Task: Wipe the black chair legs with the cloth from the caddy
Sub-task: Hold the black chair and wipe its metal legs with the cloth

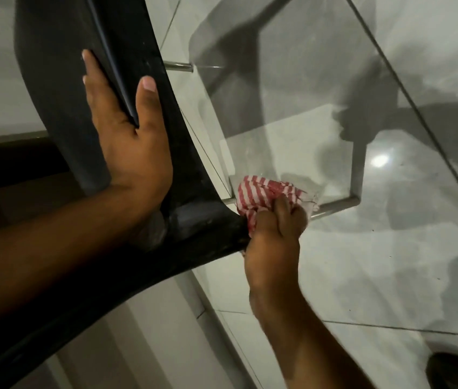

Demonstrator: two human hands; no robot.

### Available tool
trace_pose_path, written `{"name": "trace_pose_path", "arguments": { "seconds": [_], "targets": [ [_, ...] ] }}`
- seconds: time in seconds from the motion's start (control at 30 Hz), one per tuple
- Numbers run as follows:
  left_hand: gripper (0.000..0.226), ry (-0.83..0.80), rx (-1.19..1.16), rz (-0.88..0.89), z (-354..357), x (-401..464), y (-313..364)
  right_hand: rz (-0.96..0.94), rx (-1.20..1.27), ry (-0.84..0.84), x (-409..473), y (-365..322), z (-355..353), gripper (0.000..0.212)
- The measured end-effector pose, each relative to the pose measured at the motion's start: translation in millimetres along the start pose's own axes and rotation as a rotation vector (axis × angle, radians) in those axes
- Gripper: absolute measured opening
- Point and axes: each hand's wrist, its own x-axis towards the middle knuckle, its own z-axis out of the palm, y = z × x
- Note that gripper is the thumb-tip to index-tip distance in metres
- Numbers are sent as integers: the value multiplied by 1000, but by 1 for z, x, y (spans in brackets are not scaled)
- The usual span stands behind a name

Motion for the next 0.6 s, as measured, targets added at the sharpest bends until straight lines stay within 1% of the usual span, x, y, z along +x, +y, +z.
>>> {"name": "trace_pose_path", "arguments": {
  "seconds": [0.03, 0.07, 0.1, 0.13, 0.2, 0.27, 0.3, 0.37, 0.4, 0.47, 0.5, 0.53, 0.57, 0.6],
  "targets": [
    [87, 1, 6, -3, 0, -1, 0, 34, -15, -28, -12, 0, 5, 86],
    [85, 5, 6, -9, 0, -2, 1, 34, -16, -56, -15, 5, 4, 91],
    [85, 13, -1, -12, 0, -2, 1, 19, -31, -66, -12, 5, 1, 90],
    [85, 19, -10, -10, 0, -2, 1, 6, -79, -60, -1, 5, -4, 85],
    [85, 20, -12, -3, 0, -1, 2, -2, -210, -3, 28, 5, -19, 67],
    [87, 13, -5, 6, 0, 1, 2, 59, -269, 84, 70, 9, -40, 52],
    [91, 12, -11, 6, 0, 1, 1, 102, -258, 117, 93, 9, -51, 43],
    [101, 9, -39, 10, 0, 1, 0, 189, -148, 136, 137, 9, -75, 23],
    [103, 8, -51, 17, 0, 1, 0, 225, -126, 105, 156, 7, -86, 25],
    [104, 12, -69, 31, 0, 1, -2, 401, -38, 64, 193, 12, -108, 27],
    [103, 20, -75, 34, 1, 1, -3, 404, -175, 72, 209, 20, -117, 29],
    [104, 26, -79, 34, 1, 2, -4, 379, -242, 80, 220, 21, -119, 32],
    [104, 25, -78, 35, 2, 3, -5, 343, -266, 84, 219, 16, -119, 30],
    [105, 18, -73, 35, 2, 5, -6, 269, -410, 41, 212, 11, -118, 27]
  ]
}}
